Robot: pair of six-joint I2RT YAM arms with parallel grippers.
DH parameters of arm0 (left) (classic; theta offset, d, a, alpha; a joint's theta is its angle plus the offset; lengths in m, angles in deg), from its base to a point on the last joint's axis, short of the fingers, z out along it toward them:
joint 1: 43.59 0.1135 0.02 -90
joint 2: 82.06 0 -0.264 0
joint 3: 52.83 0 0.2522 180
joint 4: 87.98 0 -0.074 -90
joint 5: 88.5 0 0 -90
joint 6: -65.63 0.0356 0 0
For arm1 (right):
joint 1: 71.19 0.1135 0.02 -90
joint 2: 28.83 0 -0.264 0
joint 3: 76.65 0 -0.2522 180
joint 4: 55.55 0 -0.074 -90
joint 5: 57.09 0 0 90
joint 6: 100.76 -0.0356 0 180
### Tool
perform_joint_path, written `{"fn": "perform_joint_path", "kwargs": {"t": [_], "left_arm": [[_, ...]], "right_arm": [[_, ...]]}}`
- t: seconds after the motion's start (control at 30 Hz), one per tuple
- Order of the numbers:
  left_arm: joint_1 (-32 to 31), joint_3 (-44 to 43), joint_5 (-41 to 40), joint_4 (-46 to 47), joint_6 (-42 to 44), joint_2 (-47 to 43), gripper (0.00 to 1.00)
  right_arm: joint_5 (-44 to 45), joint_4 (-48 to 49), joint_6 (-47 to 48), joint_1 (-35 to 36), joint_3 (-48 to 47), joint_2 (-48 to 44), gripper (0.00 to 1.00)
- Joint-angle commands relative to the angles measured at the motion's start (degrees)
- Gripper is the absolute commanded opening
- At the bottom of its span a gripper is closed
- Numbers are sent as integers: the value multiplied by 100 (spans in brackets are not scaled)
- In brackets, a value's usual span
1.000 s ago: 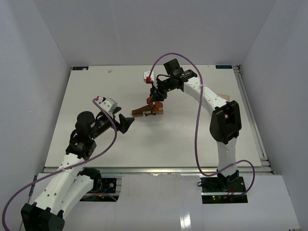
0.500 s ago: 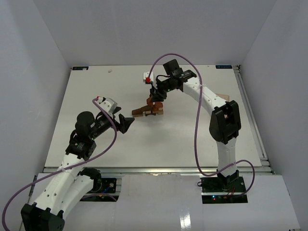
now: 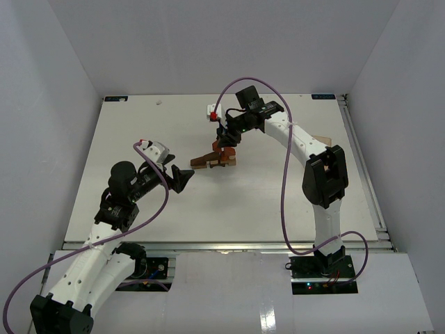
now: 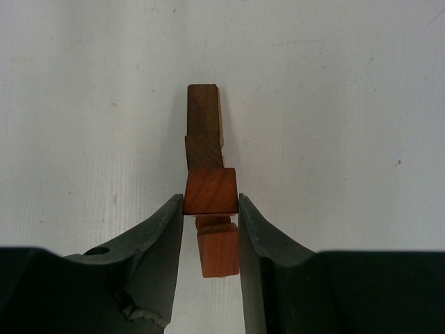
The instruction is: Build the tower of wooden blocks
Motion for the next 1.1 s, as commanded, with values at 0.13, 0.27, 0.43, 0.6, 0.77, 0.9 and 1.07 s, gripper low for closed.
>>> {"fn": "perform_joint_path", "kwargs": {"t": [0.13, 0.27, 0.43, 0.6, 0.77, 0.9, 1.07], "left_arm": [[26, -24, -80, -29, 16, -107, 98], [26, -24, -74, -29, 9, -109, 98], [26, -24, -83, -38, 7, -116, 98], [26, -24, -88, -38, 7, -116, 98], [26, -24, -91, -38, 7, -125, 98], [26, -24, -91, -37, 8, -116, 98], [26, -24, -91, -29, 7, -83, 98]], "right_arm": [[-32, -10, -30, 12, 3, -20, 16], [-48, -17, -45, 19, 10, -20, 16], [-41, -10, -47, 21, 26, -11, 16], [-28, -19, -47, 12, 38, -11, 17], [-32, -11, -55, 21, 47, -19, 17], [-74, -19, -64, 20, 38, -29, 17], [-494, -37, -214, 29, -87, -157, 17]]}}
